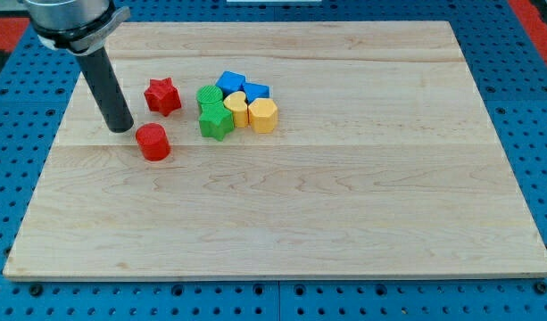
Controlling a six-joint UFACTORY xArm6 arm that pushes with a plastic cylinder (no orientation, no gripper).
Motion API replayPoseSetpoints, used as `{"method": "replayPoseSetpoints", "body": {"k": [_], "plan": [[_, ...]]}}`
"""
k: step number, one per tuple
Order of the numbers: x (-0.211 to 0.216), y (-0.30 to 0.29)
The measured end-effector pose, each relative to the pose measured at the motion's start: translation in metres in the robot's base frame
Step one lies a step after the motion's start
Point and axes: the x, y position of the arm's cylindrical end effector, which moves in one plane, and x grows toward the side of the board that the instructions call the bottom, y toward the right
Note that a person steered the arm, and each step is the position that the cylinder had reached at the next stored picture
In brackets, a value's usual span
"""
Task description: Slide the red circle to the bottom of the yellow blocks
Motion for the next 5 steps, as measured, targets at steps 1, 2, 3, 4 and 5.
{"method": "replayPoseSetpoints", "body": {"k": [1,2,3,4,5], "plan": [[0.020,0.040],[0.029,0.060],[0.038,0.085],[0.061,0.085],[0.079,0.093]]}}
